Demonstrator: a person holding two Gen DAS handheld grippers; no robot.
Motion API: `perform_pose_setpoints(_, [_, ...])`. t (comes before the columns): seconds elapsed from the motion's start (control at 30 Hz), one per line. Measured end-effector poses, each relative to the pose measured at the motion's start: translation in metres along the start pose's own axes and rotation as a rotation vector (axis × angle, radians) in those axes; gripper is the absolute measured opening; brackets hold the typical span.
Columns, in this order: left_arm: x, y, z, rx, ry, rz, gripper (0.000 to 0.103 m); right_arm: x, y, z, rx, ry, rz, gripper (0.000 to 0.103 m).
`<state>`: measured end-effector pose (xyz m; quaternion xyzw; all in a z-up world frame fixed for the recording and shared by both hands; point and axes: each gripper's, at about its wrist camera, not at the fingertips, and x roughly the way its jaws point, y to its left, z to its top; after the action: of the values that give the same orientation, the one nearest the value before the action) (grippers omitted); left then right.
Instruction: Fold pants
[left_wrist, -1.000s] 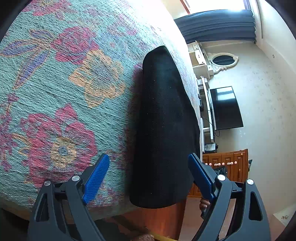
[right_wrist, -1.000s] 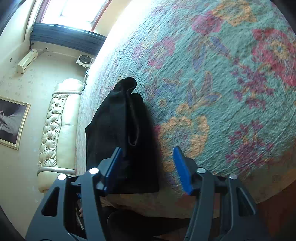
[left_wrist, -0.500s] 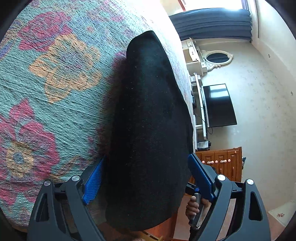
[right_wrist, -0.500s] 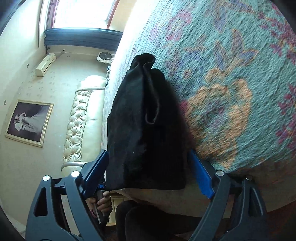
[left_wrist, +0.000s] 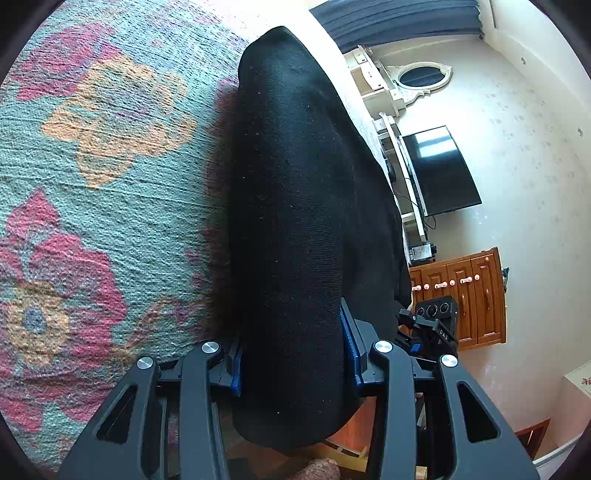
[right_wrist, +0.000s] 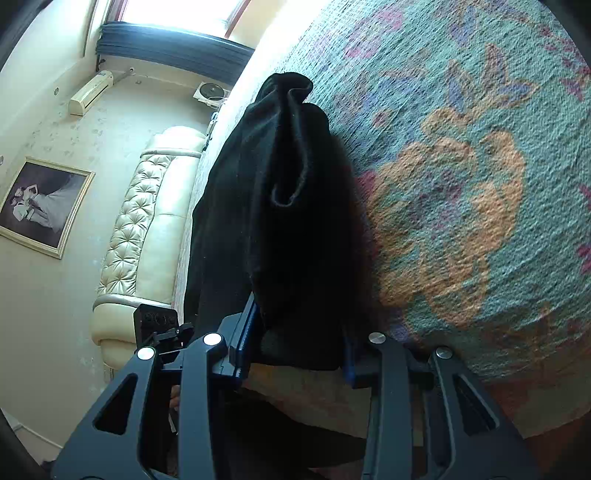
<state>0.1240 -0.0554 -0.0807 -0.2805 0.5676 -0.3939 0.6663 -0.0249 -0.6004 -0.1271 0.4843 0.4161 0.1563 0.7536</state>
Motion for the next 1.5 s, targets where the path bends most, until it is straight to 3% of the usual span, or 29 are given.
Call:
perform_pose_setpoints(0.13, [-0.005, -0.001, -0.002, 0.004, -0.024, -0.048, 0.05, -0.003, -0.002, -0.003, 0.011, -0.002, 0.057, 0.049])
perform_pose_setpoints(0.2, [-0.014, -0.002, -0.002, -0.016, -0.041, -0.066, 0.06, -0.009, -0.003, 0.002, 0.032, 0.019, 0.087, 0.059])
perform_pose_setpoints(0.27, [-0.026, -0.005, 0.001, -0.008, -0.068, -0.08, 0.076, -0.021, 0.001, 0.009, 0.02, -0.014, 0.071, 0.07])
perform_pose_setpoints(0.33, [-0.033, -0.007, 0.01, 0.02, -0.091, -0.064, 0.077, -0.033, 0.003, 0.019, 0.005, -0.072, 0.059, 0.078])
perform_pose_setpoints(0.47, [-0.031, 0.002, 0.041, 0.0, -0.101, -0.018, 0.077, -0.029, -0.001, 0.046, 0.022, -0.1, 0.056, 0.079])
perform_pose_setpoints(0.8, [0.003, 0.017, 0.118, -0.135, -0.113, -0.071, 0.081, 0.029, 0.005, 0.112, 0.014, -0.012, 0.088, 0.08])
perform_pose_setpoints(0.83, [0.007, 0.017, 0.121, -0.136, -0.108, -0.077, 0.081, 0.032, 0.006, 0.113, -0.002, 0.001, 0.081, 0.078])
perform_pose_setpoints(0.87, [0.011, 0.013, 0.122, -0.121, -0.104, -0.079, 0.081, 0.035, 0.008, 0.113, -0.032, 0.014, 0.061, 0.067])
perform_pose_setpoints(0.9, [0.015, 0.009, 0.122, -0.089, -0.092, -0.08, 0.08, 0.038, 0.01, 0.112, -0.065, 0.027, 0.017, 0.058])
perform_pose_setpoints(0.97, [0.027, 0.0, 0.12, -0.019, -0.05, -0.003, 0.04, 0.04, 0.008, 0.109, -0.076, 0.031, -0.007, 0.046])
perform_pose_setpoints(1.0, [0.032, 0.0, 0.119, 0.001, -0.033, 0.059, 0.036, 0.039, 0.006, 0.108, -0.07, 0.018, 0.003, 0.045])
perform_pose_setpoints(1.07, [0.03, 0.001, 0.117, -0.005, -0.051, 0.056, 0.03, 0.038, 0.008, 0.103, -0.083, -0.008, -0.005, 0.043])
perform_pose_setpoints(1.27, [0.01, -0.01, 0.117, 0.048, -0.101, 0.119, 0.025, 0.047, 0.034, 0.096, -0.098, -0.061, -0.018, 0.041])
perform_pose_setpoints(1.5, [-0.043, 0.013, 0.143, 0.018, -0.184, 0.15, 0.025, 0.106, 0.074, 0.1, -0.123, -0.012, 0.03, 0.04])
